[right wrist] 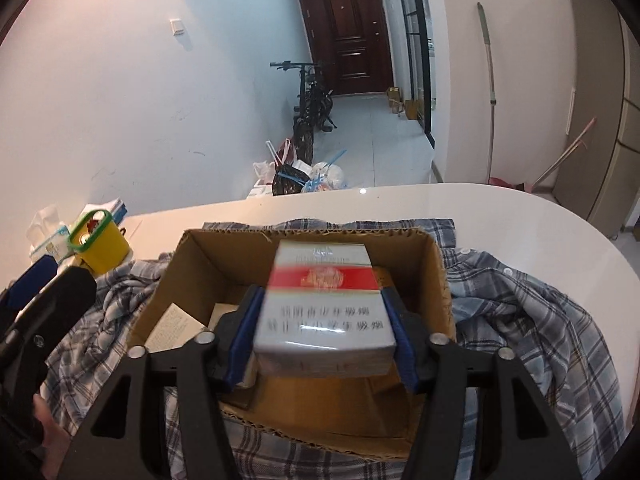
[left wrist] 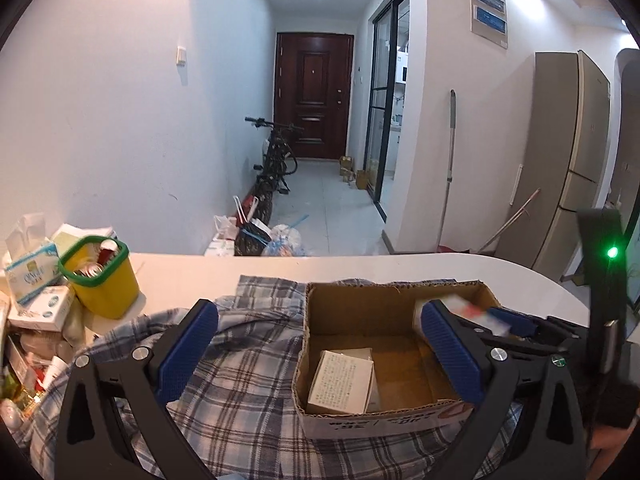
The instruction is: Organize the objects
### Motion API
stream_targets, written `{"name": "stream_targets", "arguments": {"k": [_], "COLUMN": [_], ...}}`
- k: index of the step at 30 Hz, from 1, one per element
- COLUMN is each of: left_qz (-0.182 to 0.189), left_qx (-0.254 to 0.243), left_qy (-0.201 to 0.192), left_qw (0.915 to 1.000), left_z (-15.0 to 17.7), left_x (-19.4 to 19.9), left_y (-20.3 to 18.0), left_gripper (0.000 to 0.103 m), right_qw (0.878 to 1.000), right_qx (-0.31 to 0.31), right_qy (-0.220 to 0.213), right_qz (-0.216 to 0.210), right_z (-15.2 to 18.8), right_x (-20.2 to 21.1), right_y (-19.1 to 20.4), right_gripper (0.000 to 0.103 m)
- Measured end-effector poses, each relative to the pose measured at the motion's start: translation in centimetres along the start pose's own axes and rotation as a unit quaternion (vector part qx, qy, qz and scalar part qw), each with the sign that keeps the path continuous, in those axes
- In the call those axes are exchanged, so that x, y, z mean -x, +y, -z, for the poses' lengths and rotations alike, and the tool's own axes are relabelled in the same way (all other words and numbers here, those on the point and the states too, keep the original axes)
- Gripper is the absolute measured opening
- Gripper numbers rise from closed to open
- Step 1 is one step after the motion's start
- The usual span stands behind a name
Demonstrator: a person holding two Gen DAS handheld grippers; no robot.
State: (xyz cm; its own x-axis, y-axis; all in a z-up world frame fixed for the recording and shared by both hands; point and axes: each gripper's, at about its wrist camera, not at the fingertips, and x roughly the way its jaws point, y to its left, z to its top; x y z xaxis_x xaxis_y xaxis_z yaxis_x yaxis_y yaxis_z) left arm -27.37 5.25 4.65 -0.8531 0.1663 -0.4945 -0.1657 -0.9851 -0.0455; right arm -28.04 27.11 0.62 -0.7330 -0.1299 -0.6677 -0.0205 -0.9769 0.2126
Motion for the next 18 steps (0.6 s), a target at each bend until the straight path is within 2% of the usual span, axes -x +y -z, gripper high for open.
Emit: {"name": "stream_targets", "arguments": {"k": [2, 6, 9, 12, 13, 15, 18], "left_qz": [-0.006, -0.005, -0.015, -0.032, -0.024, 0.015, 0.054], "left_qx": [-0.004, 0.0, 0.002, 0.044, 0.062, 0.091, 0.11], "left_qy": [-0.013, -0.05, -0.089, -0.134, -0.142, -0.156, -0.169], "left_qw": [0.9999, 0.9988, 0.9959, 0.9894, 0.9877, 0.9834, 0.9779], "left_z": [-0.3, -1.5, -2.3, -3.0, -3.3, -3.7, -4.3], "left_x": [0.8, 3.7, 6.6, 10.0, 10.9, 12.7, 15.1], "left_y": [-0.1, 0.1, 0.3, 1.6, 2.2, 3.5, 4.9], "left_gripper": [0.103, 0.103, 0.103, 0.103, 0.103, 0.103, 0.103], "right_qw": [1.0, 0.998, 0.995, 0.991, 0.99, 0.986, 0.981], "right_qx": [-0.01, -0.002, -0.007, -0.007, -0.006, -0.007, -0.007], "right_qy": [-0.011, -0.059, -0.096, -0.132, -0.143, -0.167, -0.194], "right_qz": [-0.011, 0.021, 0.019, 0.013, 0.01, -0.001, -0.022], "right_z": [-0.4, -1.4, -2.2, -2.7, -2.8, -3.0, -3.0], "right_x": [1.0, 4.3, 7.3, 10.5, 11.4, 13.4, 16.2], "right_y": [-0.2, -0.3, -0.6, -0.7, -0.5, -0.3, 0.1], "right_gripper": [0.067, 0.067, 0.067, 0.067, 0.067, 0.07, 0.072]}}
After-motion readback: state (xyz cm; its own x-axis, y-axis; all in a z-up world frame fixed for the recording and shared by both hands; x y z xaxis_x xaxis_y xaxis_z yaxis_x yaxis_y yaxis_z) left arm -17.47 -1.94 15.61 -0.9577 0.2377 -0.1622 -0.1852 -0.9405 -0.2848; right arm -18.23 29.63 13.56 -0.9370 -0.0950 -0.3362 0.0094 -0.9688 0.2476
